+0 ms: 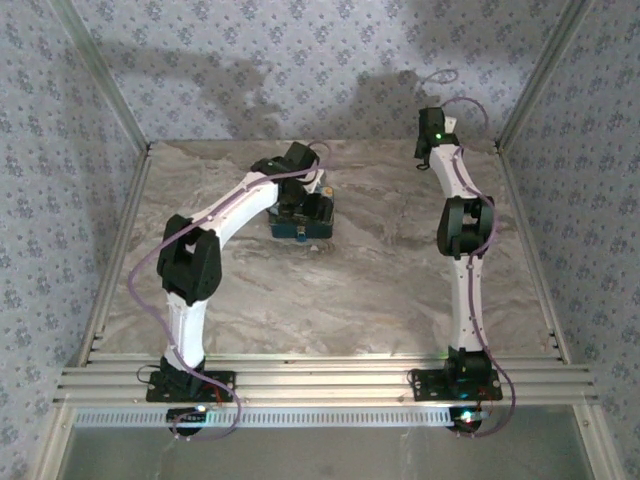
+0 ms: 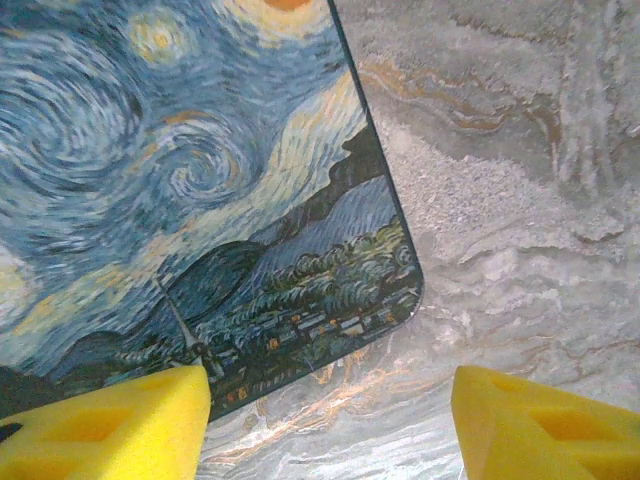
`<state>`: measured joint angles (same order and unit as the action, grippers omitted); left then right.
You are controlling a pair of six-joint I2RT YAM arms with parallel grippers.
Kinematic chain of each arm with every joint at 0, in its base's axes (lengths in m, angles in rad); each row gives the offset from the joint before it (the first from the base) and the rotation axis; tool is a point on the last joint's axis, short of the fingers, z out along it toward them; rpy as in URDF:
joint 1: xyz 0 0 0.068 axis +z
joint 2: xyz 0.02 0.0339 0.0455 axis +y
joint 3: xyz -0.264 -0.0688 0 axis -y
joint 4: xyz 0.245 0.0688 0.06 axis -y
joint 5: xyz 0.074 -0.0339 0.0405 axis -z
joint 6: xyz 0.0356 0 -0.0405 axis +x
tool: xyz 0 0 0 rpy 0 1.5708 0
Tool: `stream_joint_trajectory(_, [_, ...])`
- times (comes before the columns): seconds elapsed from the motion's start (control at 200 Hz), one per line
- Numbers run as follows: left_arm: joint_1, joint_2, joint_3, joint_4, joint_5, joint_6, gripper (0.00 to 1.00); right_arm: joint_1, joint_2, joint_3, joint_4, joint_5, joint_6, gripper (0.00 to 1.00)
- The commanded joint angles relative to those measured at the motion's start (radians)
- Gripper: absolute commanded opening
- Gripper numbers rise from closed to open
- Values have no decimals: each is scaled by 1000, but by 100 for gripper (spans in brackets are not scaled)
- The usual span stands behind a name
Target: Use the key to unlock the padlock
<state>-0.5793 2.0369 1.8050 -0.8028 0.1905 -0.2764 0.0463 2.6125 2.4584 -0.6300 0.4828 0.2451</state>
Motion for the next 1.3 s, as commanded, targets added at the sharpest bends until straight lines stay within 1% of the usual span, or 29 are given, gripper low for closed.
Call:
stream_joint_trajectory(0.0, [7,-83,-14,0,1,29,65,13,23,26,-37,14,-69,83])
stream_joint_trajectory(0.155, [21,-160,-73,-7,-30,49,66,31,40,20,24,39,-158,85])
stream_joint_trajectory(0.17, [22,-166,-80,-7,-31,50,66,34,43,20,51,44,-170,85])
stream_joint_trajectory(0.305, [37,-197,-111,-5,-33,63,67,68,54,-4,135,153,-265,88])
stream_joint_trajectory(0.365, [41,-198,-113,-7,-34,68,67,76,55,-13,158,180,-289,89])
stream_joint_trajectory(0.505, [43,-198,-103,-22,-42,95,67,81,58,-6,162,189,-313,89])
stream_joint_trajectory(0.61, [42,-225,-126,-11,-39,92,67,88,60,-4,176,190,-357,89])
stream_joint_trajectory(0.794, [41,-241,-130,-17,-36,97,67,118,75,-46,261,160,-520,91])
stream_joint_trajectory(0.959, [36,-237,-116,-27,-47,98,67,108,35,-116,279,59,-511,90])
stream_joint_trajectory(1.009, [34,-238,-119,-29,-54,97,67,103,21,-125,272,45,-499,90])
stream_joint_trajectory(1.069, [30,-241,-124,-27,-54,90,67,102,15,-112,261,64,-495,91])
stream_joint_trajectory(1.134, [23,-241,-130,-21,-48,89,67,104,1,-112,249,116,-483,92])
stream_joint_trajectory(1.239, [12,-233,-114,-32,-37,90,67,116,-51,-197,274,185,-463,94])
stream_joint_trajectory(1.299, [5,-243,-118,-33,-43,93,67,119,-73,-245,270,203,-433,95])
